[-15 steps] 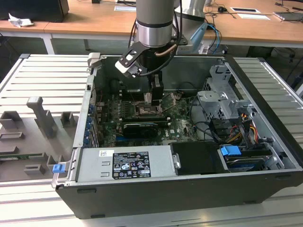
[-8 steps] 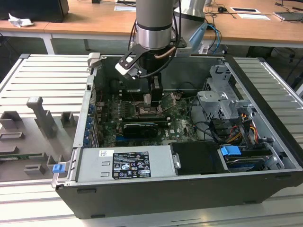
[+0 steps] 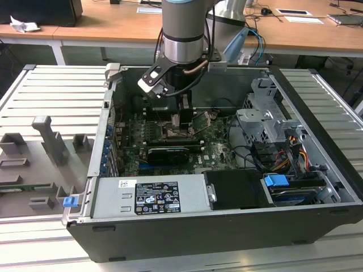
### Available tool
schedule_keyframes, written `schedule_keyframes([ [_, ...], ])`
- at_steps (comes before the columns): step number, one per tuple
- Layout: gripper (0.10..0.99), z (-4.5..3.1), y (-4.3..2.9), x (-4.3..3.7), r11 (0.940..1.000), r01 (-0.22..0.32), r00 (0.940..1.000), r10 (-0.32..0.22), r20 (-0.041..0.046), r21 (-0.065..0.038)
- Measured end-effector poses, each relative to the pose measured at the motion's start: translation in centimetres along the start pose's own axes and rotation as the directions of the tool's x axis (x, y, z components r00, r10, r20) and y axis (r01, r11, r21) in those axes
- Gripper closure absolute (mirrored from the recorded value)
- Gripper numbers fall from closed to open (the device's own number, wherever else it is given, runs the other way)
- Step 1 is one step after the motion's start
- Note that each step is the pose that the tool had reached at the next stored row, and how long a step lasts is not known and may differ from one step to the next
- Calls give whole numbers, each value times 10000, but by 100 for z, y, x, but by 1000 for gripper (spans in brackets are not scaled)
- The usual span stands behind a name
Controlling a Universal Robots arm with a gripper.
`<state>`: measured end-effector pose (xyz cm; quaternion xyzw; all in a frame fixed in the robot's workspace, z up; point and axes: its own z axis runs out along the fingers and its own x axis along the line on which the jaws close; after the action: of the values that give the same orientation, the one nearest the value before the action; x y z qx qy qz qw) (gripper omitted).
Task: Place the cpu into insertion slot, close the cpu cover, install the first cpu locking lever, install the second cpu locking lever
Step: 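Place the cpu into insertion slot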
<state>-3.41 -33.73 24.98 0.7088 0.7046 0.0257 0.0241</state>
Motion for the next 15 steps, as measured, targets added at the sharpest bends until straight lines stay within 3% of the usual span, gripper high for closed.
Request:
schedule_keyframes([
  [15,545,167,-34,0,10000,0,10000,0,1,6],
])
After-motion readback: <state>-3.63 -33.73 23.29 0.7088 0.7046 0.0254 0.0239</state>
